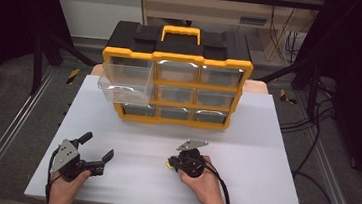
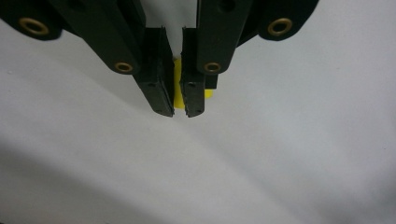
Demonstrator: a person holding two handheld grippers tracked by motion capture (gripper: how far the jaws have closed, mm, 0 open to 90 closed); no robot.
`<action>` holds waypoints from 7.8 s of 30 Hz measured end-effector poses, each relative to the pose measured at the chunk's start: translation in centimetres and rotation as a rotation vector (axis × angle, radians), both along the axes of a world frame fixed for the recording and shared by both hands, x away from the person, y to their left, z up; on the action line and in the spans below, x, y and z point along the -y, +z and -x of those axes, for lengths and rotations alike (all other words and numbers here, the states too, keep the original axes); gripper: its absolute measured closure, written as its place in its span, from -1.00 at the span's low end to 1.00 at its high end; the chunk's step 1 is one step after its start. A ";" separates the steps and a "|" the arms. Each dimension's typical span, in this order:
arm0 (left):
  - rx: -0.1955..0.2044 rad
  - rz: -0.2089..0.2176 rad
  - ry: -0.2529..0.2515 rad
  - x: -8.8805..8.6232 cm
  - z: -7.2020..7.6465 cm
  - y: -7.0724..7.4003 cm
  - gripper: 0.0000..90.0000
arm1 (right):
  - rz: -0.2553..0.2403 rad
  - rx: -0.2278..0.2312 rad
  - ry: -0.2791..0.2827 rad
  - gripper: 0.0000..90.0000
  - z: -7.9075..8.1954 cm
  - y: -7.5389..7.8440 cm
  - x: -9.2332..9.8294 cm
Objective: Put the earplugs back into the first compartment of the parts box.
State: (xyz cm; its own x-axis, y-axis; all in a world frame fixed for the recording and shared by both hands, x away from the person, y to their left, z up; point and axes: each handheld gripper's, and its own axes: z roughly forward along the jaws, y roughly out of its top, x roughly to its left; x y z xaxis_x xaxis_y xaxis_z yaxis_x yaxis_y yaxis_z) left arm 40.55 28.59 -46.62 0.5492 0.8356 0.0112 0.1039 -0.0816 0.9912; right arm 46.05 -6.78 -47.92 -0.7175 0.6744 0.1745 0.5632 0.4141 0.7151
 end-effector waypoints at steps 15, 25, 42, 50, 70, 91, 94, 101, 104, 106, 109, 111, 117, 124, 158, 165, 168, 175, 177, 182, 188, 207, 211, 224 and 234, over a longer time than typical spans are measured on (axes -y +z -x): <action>-0.009 0.007 0.015 -0.4 -0.1 -0.1 -0.96 | -0.110 0.200 -0.076 0.86 -0.5 6.1 1.8; -0.014 0.001 0.018 -0.4 -0.1 -0.2 -0.96 | -0.189 0.347 -0.091 0.86 -0.7 12.8 2.1; -0.015 0.002 0.012 -0.3 -0.1 -0.2 -0.96 | -0.221 0.524 -0.050 0.86 -1.4 22.3 -0.7; -0.018 -0.001 0.011 -0.2 -0.1 -0.3 -0.96 | -0.253 0.559 -0.019 0.86 -2.2 25.9 -3.1; -0.020 -0.004 0.009 -0.2 -0.2 -0.3 -0.96 | -0.203 0.525 0.056 0.23 -4.2 26.1 -8.1; -0.017 -0.001 0.023 -0.4 -0.1 -0.3 -0.97 | -0.229 0.584 -0.067 -0.84 -2.3 25.7 -3.5; -0.017 0.002 0.023 -0.4 -0.1 -0.3 -0.97 | -0.230 0.579 -0.069 -0.84 -2.2 25.4 -3.0; -0.014 0.001 0.026 -0.5 -0.1 -0.3 -0.97 | -0.213 0.566 -0.070 -0.86 -1.9 24.3 -1.8; -0.014 0.001 0.028 -0.5 -0.1 -0.3 -0.97 | -0.207 0.556 -0.069 -0.87 -1.6 23.5 -1.2; -0.014 0.002 0.028 -0.5 -0.1 -0.3 -0.97 | -0.205 0.553 -0.071 -0.87 -1.5 23.3 -1.1; -0.013 0.001 0.027 -0.5 -0.1 -0.3 -0.97 | -0.189 0.542 -0.076 -0.88 -1.2 22.4 -0.3; -0.013 0.001 0.027 -0.5 -0.1 -0.3 -0.97 | -0.188 0.541 -0.077 -0.88 -1.1 22.3 -0.1; -0.013 0.001 0.026 -0.5 -0.1 -0.3 -0.97 | -0.163 0.530 -0.081 -0.89 -0.6 20.9 1.0; -0.013 0.001 0.026 -0.5 -0.1 -0.3 -0.97 | -0.143 0.508 -0.089 -0.89 -0.4 19.7 1.7; -0.011 -0.006 0.026 -0.5 -0.1 -0.2 -0.97 | -0.112 0.327 -0.105 -0.87 1.7 10.6 3.6; -0.011 -0.003 0.027 -0.5 -0.1 -0.3 -0.97 | -0.116 0.301 -0.112 -0.85 2.0 9.5 3.6; -0.010 -0.003 0.028 -0.6 -0.1 -0.2 -0.97 | -0.109 0.288 -0.107 -0.84 2.1 8.8 3.4; -0.010 -0.002 0.024 -0.5 -0.1 -0.2 -0.97 | -0.084 0.253 -0.095 -0.82 2.4 7.5 2.9; -0.011 -0.003 0.024 -0.5 -0.1 -0.3 -0.97 | -0.080 0.243 -0.091 -0.82 2.4 7.0 2.8; -0.011 -0.005 0.024 -0.5 -0.1 -0.3 -0.97 | -0.068 0.206 -0.083 -0.79 2.5 5.9 2.6; -0.011 -0.004 0.023 -0.5 -0.1 -0.3 -0.97 | -0.061 0.186 -0.080 -0.78 2.6 5.1 2.5; -0.009 -0.010 0.024 -0.5 0.0 -0.2 -0.97 | -0.015 0.139 -0.082 -0.58 2.7 3.0 1.9; -0.009 -0.009 0.022 -0.5 -0.1 -0.2 -0.97 | 0.013 0.119 -0.082 -0.35 2.6 2.5 1.8; -0.006 -0.014 0.019 -0.4 0.0 -0.2 -0.97 | 0.049 0.095 0.005 0.41 1.7 0.6 -0.1; -0.008 -0.012 0.019 -0.4 -0.1 -0.2 -0.97 | 0.091 0.108 0.041 0.80 1.4 -0.1 -0.7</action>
